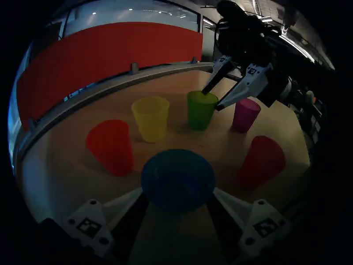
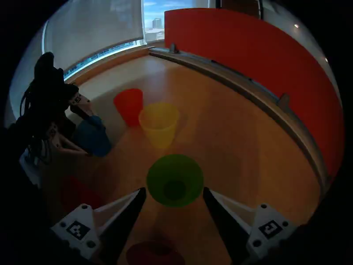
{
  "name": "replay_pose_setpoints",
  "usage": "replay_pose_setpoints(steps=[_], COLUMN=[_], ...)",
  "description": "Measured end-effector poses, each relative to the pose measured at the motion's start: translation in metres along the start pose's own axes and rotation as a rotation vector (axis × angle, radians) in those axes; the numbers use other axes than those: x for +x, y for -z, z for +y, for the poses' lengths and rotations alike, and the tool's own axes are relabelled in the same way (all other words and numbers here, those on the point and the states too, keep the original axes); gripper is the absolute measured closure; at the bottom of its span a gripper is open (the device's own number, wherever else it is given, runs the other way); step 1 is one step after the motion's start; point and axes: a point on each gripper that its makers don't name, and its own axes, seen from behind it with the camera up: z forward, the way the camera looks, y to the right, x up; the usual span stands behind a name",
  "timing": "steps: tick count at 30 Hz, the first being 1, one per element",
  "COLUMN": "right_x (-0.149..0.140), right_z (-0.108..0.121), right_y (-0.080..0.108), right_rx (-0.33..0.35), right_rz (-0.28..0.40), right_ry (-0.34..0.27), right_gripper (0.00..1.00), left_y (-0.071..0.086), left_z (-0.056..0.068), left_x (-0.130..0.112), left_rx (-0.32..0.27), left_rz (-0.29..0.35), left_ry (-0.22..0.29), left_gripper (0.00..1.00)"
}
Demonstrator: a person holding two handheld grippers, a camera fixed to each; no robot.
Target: Pour water
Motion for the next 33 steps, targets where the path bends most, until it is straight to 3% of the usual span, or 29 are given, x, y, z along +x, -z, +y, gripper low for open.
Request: replay_pose_setpoints(steps=[11, 25, 33], right_x=[0.0, 0.004, 0.003], right_z=[0.0, -0.004, -0.003], right_y=[-0.008, -0.014, -0.017], right_rx=[-0.002, 0.02, 0.011], right_rz=[-0.017, -0.02, -0.015], right_ry=[-0.009, -0.071, -0.073], right_gripper=[0.0, 0.01, 0.08], left_y=[0.001, 0.002, 0.004], left_z=[0.0, 0.0, -0.001], left_x=[0.004, 0.004, 0.005], left_rx=[0.0, 0.003, 0.004], left_rz=[0.002, 0.002, 0.006], left_ry=[-0.007, -0.011, -0.013], left_gripper=[0.19, 0.19, 0.19])
